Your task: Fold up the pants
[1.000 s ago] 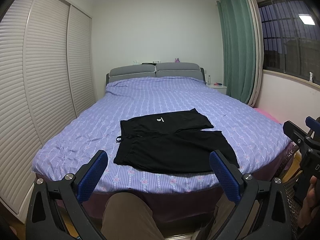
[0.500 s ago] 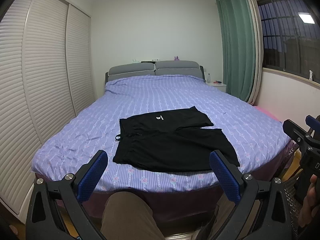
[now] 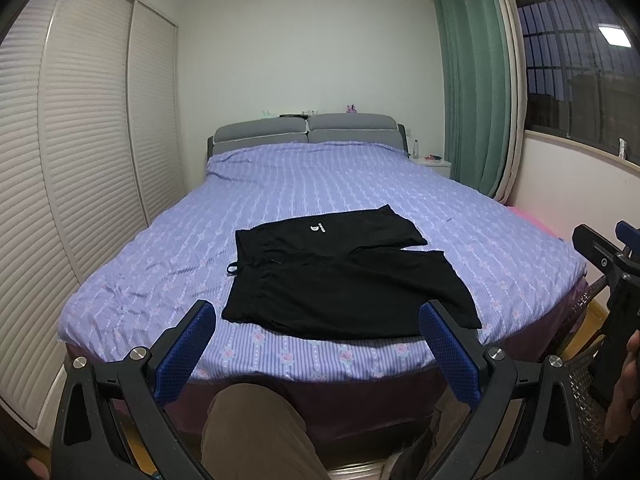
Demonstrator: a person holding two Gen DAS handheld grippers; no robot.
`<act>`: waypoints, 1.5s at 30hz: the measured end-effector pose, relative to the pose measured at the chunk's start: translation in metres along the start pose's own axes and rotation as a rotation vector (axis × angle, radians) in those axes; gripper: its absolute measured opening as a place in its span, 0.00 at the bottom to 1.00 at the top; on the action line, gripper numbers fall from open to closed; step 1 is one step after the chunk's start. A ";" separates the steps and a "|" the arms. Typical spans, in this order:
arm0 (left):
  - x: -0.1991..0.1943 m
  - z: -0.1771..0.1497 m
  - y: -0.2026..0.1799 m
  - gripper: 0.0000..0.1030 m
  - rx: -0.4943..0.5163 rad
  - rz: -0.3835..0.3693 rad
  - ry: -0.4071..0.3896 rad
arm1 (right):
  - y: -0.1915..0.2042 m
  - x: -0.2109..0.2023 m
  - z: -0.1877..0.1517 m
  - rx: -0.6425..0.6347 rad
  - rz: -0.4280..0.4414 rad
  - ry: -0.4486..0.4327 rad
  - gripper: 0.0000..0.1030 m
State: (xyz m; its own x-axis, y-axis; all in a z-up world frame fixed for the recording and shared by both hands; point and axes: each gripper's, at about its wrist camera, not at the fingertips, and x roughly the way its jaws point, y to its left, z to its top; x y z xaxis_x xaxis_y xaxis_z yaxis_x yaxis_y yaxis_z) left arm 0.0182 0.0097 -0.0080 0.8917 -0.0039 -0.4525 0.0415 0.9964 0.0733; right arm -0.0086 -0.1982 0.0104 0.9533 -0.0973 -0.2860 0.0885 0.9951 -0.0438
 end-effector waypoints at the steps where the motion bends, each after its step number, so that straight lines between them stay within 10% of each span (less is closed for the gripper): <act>1: 0.002 0.000 0.000 1.00 -0.013 -0.003 -0.030 | 0.000 0.002 0.001 0.000 -0.005 0.002 1.00; 23: 0.116 0.077 0.045 1.00 0.069 0.085 -0.027 | 0.003 0.118 0.055 0.017 -0.066 0.075 1.00; 45: 0.406 0.180 0.042 1.00 0.122 -0.033 0.125 | 0.014 0.404 0.093 -0.027 -0.093 0.274 1.00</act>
State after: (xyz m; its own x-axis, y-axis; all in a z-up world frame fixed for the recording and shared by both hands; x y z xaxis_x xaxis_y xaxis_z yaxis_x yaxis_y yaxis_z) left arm 0.4633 0.0352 -0.0289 0.8266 -0.0187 -0.5626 0.1313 0.9783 0.1604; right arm 0.4049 -0.2226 -0.0164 0.8279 -0.1921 -0.5270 0.1603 0.9814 -0.1060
